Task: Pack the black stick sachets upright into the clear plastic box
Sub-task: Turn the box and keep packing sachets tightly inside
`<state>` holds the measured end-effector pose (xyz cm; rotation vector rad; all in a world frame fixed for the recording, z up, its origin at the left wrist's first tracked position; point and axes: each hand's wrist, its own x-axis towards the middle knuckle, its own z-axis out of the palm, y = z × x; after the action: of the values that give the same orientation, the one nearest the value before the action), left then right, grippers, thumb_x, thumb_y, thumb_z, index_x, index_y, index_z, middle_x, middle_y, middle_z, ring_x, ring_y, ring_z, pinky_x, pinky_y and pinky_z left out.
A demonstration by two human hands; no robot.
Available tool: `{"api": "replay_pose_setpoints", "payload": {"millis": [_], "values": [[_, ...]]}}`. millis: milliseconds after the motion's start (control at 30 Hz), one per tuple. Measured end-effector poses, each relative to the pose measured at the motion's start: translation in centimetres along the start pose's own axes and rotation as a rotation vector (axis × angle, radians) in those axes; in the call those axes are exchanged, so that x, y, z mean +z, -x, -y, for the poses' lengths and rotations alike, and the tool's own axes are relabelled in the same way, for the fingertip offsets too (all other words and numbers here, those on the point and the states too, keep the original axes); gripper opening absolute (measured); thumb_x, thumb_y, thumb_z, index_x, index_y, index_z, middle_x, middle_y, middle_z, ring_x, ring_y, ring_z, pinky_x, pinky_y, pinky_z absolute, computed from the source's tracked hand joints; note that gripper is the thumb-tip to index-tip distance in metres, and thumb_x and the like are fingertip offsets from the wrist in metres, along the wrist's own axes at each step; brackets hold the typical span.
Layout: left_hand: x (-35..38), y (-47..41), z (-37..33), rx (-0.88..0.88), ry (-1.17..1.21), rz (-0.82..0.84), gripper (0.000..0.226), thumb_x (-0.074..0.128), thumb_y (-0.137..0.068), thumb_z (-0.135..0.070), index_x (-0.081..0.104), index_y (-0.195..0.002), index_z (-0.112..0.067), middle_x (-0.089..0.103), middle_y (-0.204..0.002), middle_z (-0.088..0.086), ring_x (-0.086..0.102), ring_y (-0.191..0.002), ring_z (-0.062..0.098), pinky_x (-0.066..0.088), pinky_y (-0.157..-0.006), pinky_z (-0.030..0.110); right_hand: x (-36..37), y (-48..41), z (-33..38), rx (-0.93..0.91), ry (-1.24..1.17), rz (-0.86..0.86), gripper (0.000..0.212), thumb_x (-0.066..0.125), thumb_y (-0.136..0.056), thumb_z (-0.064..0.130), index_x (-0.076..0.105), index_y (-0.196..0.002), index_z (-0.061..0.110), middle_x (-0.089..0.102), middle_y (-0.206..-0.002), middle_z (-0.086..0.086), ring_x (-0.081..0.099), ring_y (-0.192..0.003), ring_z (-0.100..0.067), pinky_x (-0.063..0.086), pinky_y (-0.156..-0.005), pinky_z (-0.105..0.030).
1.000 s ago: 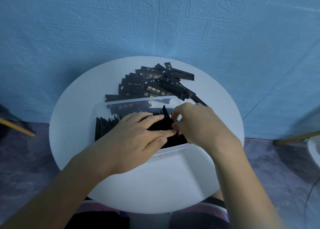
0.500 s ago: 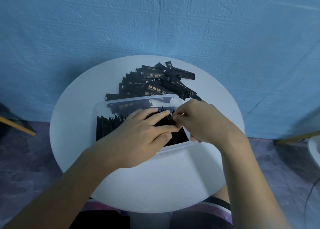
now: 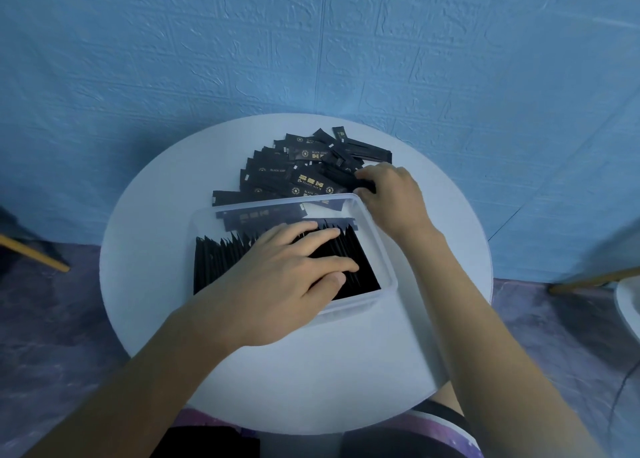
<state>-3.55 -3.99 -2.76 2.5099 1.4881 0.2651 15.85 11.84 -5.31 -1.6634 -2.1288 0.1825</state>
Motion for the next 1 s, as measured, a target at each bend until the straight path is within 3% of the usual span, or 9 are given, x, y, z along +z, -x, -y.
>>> {"api": "replay_pose_setpoints", "payload": {"millis": [167,367,533,633,733,833,1000], "values": [[0.0,0.1,0.0,-0.002,0.018,-0.014,0.061,0.008,-0.095,-0.055,0.049,-0.141,-0.054,0.026,-0.165,-0.015,0.01,-0.15,0.01,0.0,-0.116,0.022,1.3,-1.1,-0.3,0.012,0.055,0.027,0.031,0.059,-0.093,0.016,0.065,-0.123,0.014,0.064,-0.114,-0.013,0.054,-0.108,-0.036,0.048,-0.084,-0.041],[0.2,0.1,0.0,-0.006,0.032,-0.022,0.059,0.011,-0.096,-0.055,0.051,-0.139,-0.054,0.028,-0.164,-0.014,0.013,-0.151,0.011,0.007,-0.12,0.029,0.4,-0.6,-0.1,0.094,-0.011,0.112,0.022,0.058,-0.088,0.016,0.067,-0.108,0.016,0.07,-0.101,-0.006,0.061,-0.097,-0.033,0.043,-0.075,-0.033],[0.1,0.1,0.0,-0.005,0.008,-0.008,0.06,0.008,-0.096,-0.055,0.048,-0.141,-0.055,0.026,-0.165,-0.015,0.011,-0.151,0.01,0.006,-0.12,0.028,-3.6,2.1,0.5,0.246,-0.216,0.047,0.013,0.059,-0.086,0.024,0.063,-0.098,0.02,0.069,-0.091,0.002,0.06,-0.087,-0.025,0.042,-0.074,-0.033],[0.2,0.0,0.0,-0.006,0.008,-0.02,0.061,0.009,-0.096,-0.056,0.05,-0.141,-0.054,0.029,-0.164,-0.014,0.014,-0.151,0.012,0.007,-0.12,0.028,-6.3,4.7,1.9,0.229,-0.464,0.066,0.003,0.063,-0.086,0.023,0.062,-0.089,0.023,0.068,-0.077,0.011,0.061,-0.072,-0.016,0.048,-0.071,-0.034],[0.2,0.0,0.1,-0.01,0.003,-0.008,0.061,0.007,-0.095,-0.057,0.047,-0.141,-0.057,0.026,-0.164,-0.016,0.011,-0.151,0.011,0.007,-0.121,0.03,-7.7,7.9,3.3,0.171,-0.559,0.132,0.008,0.067,-0.089,0.022,0.064,-0.095,0.026,0.065,-0.076,0.012,0.057,-0.06,-0.008,0.049,-0.07,-0.035],[0.4,-0.1,0.2,-0.003,0.004,-0.028,0.059,0.01,-0.096,-0.057,0.049,-0.14,-0.056,0.03,-0.162,-0.015,0.016,-0.15,0.012,0.013,-0.123,0.035,-7.7,10.7,4.2,0.158,-0.45,0.137,0.021,0.065,-0.091,0.029,0.06,-0.11,0.036,0.065,-0.086,0.012,0.061,-0.065,-0.012,0.047,-0.069,-0.032],[0.6,-0.2,0.4,0.011,-0.01,-0.05,0.055,0.015,-0.098,-0.053,0.053,-0.138,-0.053,0.036,-0.16,-0.011,0.023,-0.149,0.015,0.019,-0.122,0.04,-6.7,12.7,4.9,0.106,-0.144,0.061,0.02,0.061,-0.094,0.032,0.064,-0.114,0.036,0.055,-0.091,0.012,0.052,-0.074,-0.003,0.036,-0.067,-0.026]]}}
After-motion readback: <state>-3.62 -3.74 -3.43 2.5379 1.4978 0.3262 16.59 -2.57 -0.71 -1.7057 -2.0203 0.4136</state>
